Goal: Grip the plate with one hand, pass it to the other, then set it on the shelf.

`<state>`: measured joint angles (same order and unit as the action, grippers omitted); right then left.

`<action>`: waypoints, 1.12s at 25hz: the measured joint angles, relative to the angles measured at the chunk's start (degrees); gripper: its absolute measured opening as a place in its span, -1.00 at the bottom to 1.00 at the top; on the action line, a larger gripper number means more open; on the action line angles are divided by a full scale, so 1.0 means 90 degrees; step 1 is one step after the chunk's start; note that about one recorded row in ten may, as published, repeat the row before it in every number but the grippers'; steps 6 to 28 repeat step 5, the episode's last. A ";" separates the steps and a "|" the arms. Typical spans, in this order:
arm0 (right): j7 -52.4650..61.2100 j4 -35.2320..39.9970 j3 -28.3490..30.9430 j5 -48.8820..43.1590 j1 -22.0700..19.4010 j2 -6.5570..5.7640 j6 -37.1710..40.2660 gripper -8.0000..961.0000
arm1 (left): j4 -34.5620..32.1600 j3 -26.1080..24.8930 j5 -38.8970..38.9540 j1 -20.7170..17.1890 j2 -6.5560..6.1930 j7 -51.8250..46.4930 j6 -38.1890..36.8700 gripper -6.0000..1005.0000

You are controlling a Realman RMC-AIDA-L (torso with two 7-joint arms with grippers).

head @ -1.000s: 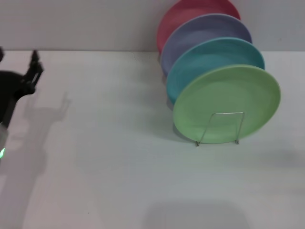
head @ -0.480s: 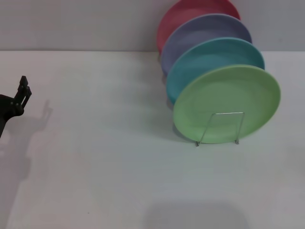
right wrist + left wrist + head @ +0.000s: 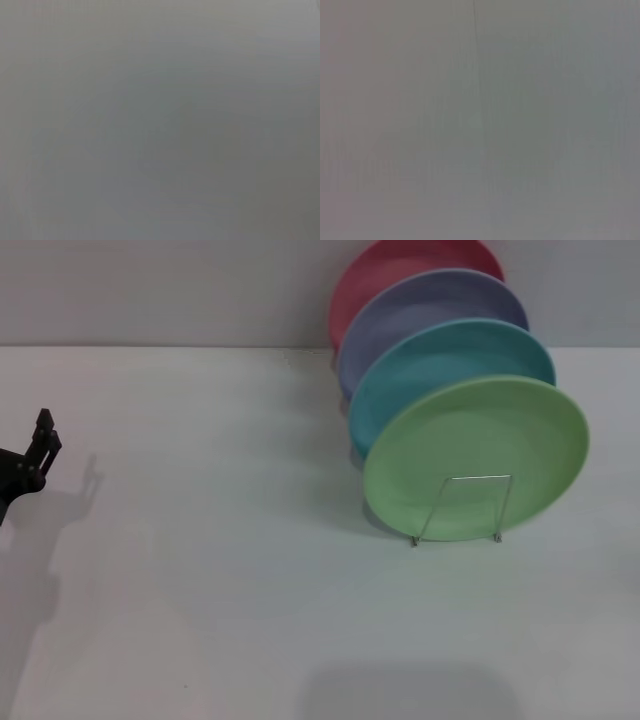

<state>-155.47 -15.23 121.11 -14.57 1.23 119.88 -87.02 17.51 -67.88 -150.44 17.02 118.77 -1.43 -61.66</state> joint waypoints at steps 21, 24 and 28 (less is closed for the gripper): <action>-0.0058 0.0057 0.0085 0.0021 0.0159 0.0000 0.0089 0.58 | -0.0018 -0.0015 0.0010 0.0046 -0.0012 -0.0002 0.0034 0.55; -0.0058 0.0057 0.0085 0.0021 0.0159 0.0000 0.0089 0.58 | -0.0018 -0.0015 0.0010 0.0046 -0.0012 -0.0002 0.0034 0.55; -0.0058 0.0057 0.0085 0.0021 0.0159 0.0000 0.0089 0.58 | -0.0018 -0.0015 0.0010 0.0046 -0.0012 -0.0002 0.0034 0.55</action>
